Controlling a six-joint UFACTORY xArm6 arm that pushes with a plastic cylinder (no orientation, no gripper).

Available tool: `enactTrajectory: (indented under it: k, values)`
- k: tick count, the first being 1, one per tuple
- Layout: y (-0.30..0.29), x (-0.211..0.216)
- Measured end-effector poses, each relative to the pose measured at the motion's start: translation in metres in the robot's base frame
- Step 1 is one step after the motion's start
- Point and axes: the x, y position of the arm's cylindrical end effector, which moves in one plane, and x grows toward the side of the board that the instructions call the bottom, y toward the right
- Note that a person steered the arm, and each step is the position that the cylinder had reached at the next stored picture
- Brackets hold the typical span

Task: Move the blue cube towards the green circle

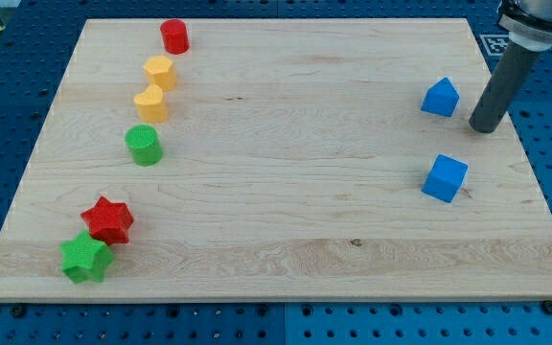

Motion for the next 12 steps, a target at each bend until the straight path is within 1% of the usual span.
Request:
enactTrajectory:
  k: [2,3,6,8,11,12]
  values:
    - [0.000,0.041]
    - [0.000,0.053]
    - [-0.015,0.059]
    - [-0.043,0.067]
    - [-0.044,0.132]
    - [-0.044,0.133]
